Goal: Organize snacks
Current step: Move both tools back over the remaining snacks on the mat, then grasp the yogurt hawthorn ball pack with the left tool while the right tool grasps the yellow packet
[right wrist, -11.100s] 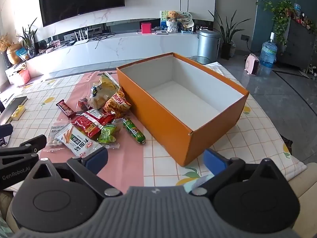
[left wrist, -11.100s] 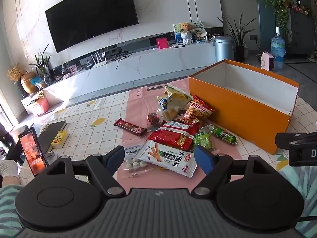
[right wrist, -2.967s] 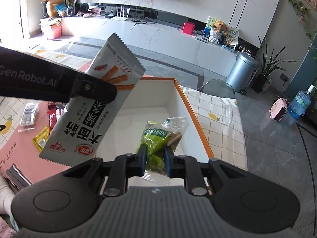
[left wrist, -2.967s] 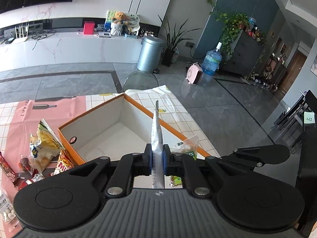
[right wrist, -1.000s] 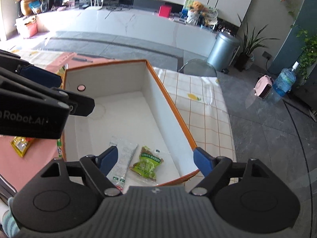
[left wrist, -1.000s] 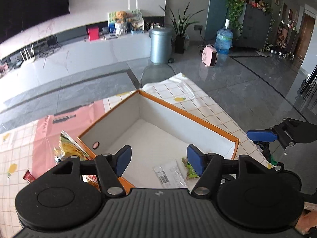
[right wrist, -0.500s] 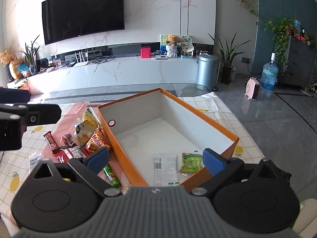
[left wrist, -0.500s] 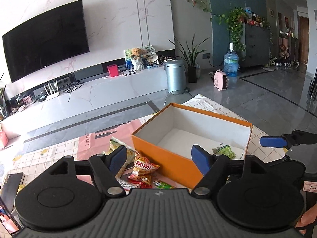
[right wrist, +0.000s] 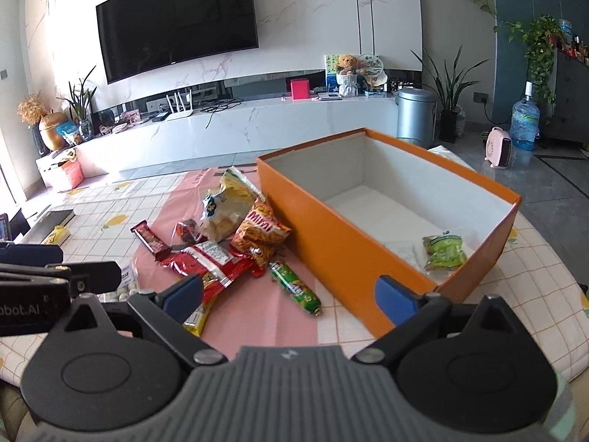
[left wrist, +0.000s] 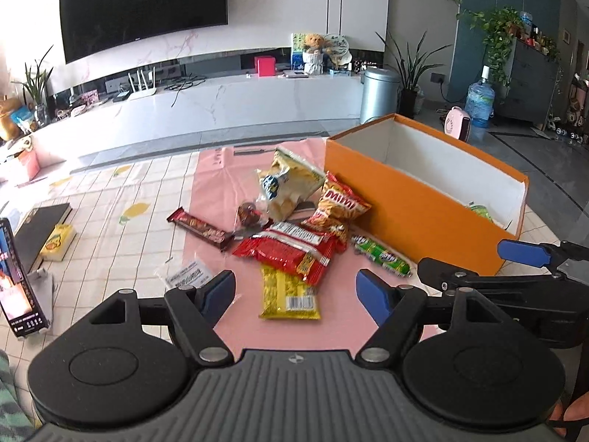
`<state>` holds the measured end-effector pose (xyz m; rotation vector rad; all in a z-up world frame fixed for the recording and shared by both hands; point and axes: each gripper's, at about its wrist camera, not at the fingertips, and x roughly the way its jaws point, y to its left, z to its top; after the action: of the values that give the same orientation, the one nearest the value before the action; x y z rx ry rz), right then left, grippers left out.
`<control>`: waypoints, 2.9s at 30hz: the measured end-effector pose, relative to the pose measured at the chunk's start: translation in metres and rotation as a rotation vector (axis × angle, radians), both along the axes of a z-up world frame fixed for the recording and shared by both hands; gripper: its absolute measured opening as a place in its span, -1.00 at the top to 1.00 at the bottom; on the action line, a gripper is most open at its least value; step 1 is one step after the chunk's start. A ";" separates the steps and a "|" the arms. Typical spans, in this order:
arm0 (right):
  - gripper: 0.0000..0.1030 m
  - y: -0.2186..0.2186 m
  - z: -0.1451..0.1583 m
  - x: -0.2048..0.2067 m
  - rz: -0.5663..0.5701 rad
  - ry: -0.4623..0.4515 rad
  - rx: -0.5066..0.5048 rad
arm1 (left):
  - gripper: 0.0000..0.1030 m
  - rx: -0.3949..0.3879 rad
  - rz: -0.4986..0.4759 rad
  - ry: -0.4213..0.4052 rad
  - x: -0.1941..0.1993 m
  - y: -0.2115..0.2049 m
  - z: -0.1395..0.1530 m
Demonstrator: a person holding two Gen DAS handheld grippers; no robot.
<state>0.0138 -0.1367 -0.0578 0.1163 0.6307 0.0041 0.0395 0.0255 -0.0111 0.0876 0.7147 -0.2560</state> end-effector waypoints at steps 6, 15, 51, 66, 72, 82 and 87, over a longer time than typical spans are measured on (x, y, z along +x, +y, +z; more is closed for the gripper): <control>-0.80 0.020 -0.023 0.014 0.019 0.062 -0.053 | -0.69 -0.064 0.062 0.044 0.002 0.035 -0.025; -0.51 0.025 -0.051 0.039 0.001 0.111 -0.115 | -0.54 -0.124 0.183 0.080 0.024 0.074 -0.055; -0.77 0.103 -0.107 0.123 0.158 0.248 0.011 | -0.84 -0.101 0.393 0.216 0.111 0.079 -0.114; -0.07 0.088 -0.099 0.090 0.194 0.281 -0.100 | -0.46 -0.039 0.244 0.298 0.076 0.082 -0.106; -0.07 0.069 -0.097 0.067 0.177 0.319 -0.108 | -0.47 -0.001 0.073 0.331 0.052 0.065 -0.104; -0.41 0.057 -0.094 0.044 0.214 0.270 -0.116 | -0.71 -0.021 0.114 0.325 0.041 0.056 -0.097; -0.50 0.052 -0.095 0.052 0.184 0.259 -0.070 | -0.74 -0.003 0.204 0.315 0.048 0.048 -0.094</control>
<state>0.0654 -0.0844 -0.1527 -0.0095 0.8980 0.1465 0.0871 0.0739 -0.1051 -0.0303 1.0296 -0.0749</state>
